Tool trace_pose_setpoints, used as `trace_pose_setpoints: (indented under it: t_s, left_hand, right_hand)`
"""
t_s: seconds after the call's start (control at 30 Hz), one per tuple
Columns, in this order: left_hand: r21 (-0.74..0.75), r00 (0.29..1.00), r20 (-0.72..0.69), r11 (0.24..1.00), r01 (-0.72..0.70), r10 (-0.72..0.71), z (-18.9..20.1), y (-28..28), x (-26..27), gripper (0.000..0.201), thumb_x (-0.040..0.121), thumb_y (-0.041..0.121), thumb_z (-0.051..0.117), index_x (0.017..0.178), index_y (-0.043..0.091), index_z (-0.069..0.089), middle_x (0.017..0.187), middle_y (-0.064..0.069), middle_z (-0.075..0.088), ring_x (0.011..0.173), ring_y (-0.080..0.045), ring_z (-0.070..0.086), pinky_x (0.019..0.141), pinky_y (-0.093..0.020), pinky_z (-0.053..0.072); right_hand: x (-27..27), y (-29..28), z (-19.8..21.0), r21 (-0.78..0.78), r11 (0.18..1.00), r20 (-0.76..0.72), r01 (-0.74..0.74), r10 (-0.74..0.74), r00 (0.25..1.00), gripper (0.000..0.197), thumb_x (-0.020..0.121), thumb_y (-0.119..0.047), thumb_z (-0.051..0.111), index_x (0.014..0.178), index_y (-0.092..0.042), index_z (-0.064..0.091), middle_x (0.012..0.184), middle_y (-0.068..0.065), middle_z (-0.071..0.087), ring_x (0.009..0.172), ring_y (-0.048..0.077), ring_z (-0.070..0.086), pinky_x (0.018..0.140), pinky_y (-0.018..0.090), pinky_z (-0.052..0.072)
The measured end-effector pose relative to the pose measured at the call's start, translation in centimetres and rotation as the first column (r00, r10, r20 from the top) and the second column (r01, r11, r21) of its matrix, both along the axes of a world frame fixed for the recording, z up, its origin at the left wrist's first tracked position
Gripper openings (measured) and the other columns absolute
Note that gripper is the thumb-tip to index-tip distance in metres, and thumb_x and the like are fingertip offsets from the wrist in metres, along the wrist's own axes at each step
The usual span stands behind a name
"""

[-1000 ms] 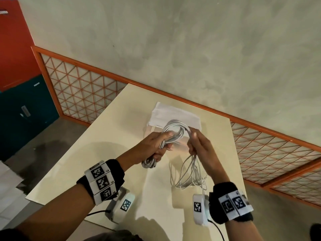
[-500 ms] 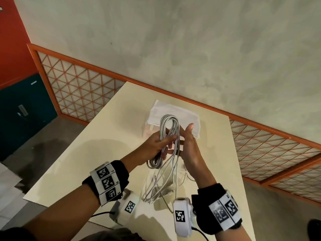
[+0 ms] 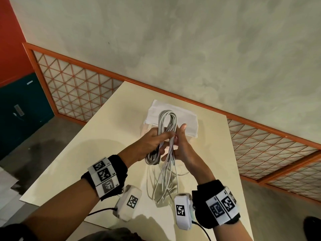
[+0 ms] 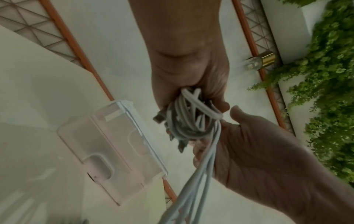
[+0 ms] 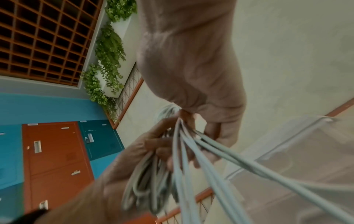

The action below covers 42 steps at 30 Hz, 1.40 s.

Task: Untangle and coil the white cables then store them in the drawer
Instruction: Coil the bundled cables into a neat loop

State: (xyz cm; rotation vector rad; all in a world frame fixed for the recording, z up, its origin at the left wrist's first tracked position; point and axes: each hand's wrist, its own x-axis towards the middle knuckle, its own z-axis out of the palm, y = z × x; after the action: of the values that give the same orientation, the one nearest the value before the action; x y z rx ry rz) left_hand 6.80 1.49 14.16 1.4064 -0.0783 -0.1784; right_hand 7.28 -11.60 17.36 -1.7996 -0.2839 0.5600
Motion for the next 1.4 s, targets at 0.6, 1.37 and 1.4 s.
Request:
trace_pose_setpoints:
  t_s: [0.6, 1.37, 1.4]
  left_hand:
    - [-0.097, 0.858, 0.025, 0.856, -0.508, 0.513, -0.7, 0.4, 2.7, 0.031, 0.097, 0.025, 0.047, 0.071, 0.009, 0.051, 0.049, 0.009, 0.048, 0.038, -0.004, 0.044, 0.043, -0.016, 0.037]
    - [-0.340, 0.750, -0.275, 0.669, -0.661, 0.601, -0.6, 0.1, 3.1, 0.036, 0.088, 0.023, 0.063, 0.057, 0.018, 0.044, 0.041, 0.011, 0.042, 0.040, -0.004, 0.041, 0.048, -0.019, 0.039]
    - [-0.376, 0.725, -0.321, 0.620, -0.689, 0.610, -0.7, 0.4, 3.3, 0.036, 0.090, 0.021, 0.061, 0.058, 0.017, 0.043, 0.039, 0.010, 0.041, 0.038, -0.004, 0.040, 0.048, -0.020, 0.038]
  right_hand:
    - [-1.6, 1.1, -1.1, -0.099, 0.980, 0.249, -0.172, 0.192, 0.949, 0.033, 0.103, -0.027, 0.032, 0.133, -0.035, 0.043, 0.070, -0.003, 0.057, 0.048, 0.016, 0.049, 0.052, 0.025, 0.043]
    - [-2.0, 1.6, -3.9, -0.459, 0.860, 0.469, -0.223, 0.448, 0.761, 0.065, 0.100, -0.019, 0.032, 0.151, -0.029, -0.007, 0.079, 0.015, 0.056, 0.064, 0.034, 0.052, 0.067, 0.051, 0.047]
    - [-2.2, 1.5, -3.9, -0.478, 0.847, 0.474, -0.233, 0.473, 0.743, 0.070, 0.099, -0.015, 0.034, 0.151, -0.028, -0.010, 0.085, 0.013, 0.056, 0.068, 0.032, 0.052, 0.069, 0.049, 0.048]
